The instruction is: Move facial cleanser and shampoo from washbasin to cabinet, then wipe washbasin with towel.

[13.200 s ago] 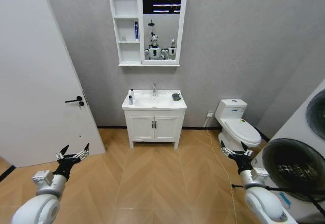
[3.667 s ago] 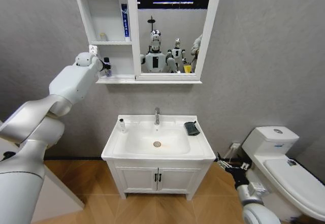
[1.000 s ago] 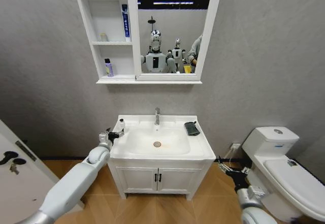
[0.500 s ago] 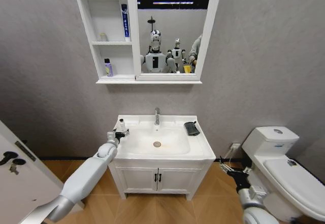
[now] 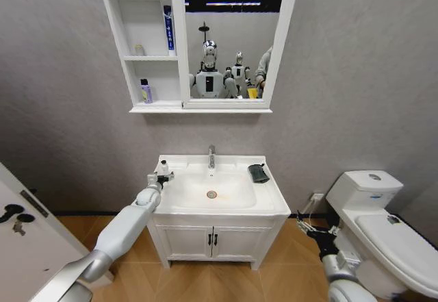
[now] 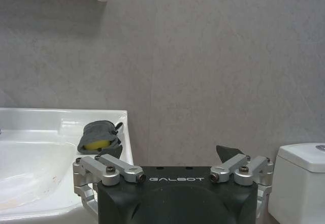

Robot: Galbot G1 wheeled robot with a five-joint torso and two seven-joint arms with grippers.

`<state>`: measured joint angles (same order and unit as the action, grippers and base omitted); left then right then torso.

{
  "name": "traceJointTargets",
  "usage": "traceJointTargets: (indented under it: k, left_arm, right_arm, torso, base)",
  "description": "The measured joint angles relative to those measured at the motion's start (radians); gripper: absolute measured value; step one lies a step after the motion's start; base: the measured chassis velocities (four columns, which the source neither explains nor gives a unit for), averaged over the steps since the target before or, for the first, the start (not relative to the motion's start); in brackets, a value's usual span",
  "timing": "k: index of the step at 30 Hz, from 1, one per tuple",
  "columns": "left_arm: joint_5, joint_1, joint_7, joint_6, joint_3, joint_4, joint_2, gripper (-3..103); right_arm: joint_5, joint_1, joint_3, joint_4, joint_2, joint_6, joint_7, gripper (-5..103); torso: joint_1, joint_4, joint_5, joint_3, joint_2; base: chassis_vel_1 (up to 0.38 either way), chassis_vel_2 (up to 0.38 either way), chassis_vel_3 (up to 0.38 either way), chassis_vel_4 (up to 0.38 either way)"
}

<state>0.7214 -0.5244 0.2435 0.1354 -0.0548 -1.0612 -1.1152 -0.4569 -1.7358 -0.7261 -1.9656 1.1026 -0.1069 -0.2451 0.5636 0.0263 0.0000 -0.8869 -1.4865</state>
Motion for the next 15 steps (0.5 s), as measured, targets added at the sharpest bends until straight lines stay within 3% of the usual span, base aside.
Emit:
traceJointTargets:
  k: [11, 15]
  left_arm:
    - [-0.011, 0.06, -0.022, -0.007, 0.001, 0.095, -0.025, 102]
    - [-0.011, 0.063, -0.041, -0.013, 0.001, 0.108, -0.027, 89]
  right_arm:
    - [-0.005, 0.016, 0.003, 0.017, -0.004, -0.002, 0.001, 100]
    - [-0.005, 0.016, 0.003, 0.025, -0.001, -0.007, 0.003, 100]
  torso:
    - [0.0, 0.0001, 0.0001, 0.0, 0.0]
    - [0.0, 0.0, 0.0, 0.0, 0.0]
  base:
    - [0.0, 0.0, 0.0, 0.0]
    - [0.0, 0.0, 0.0, 0.0]
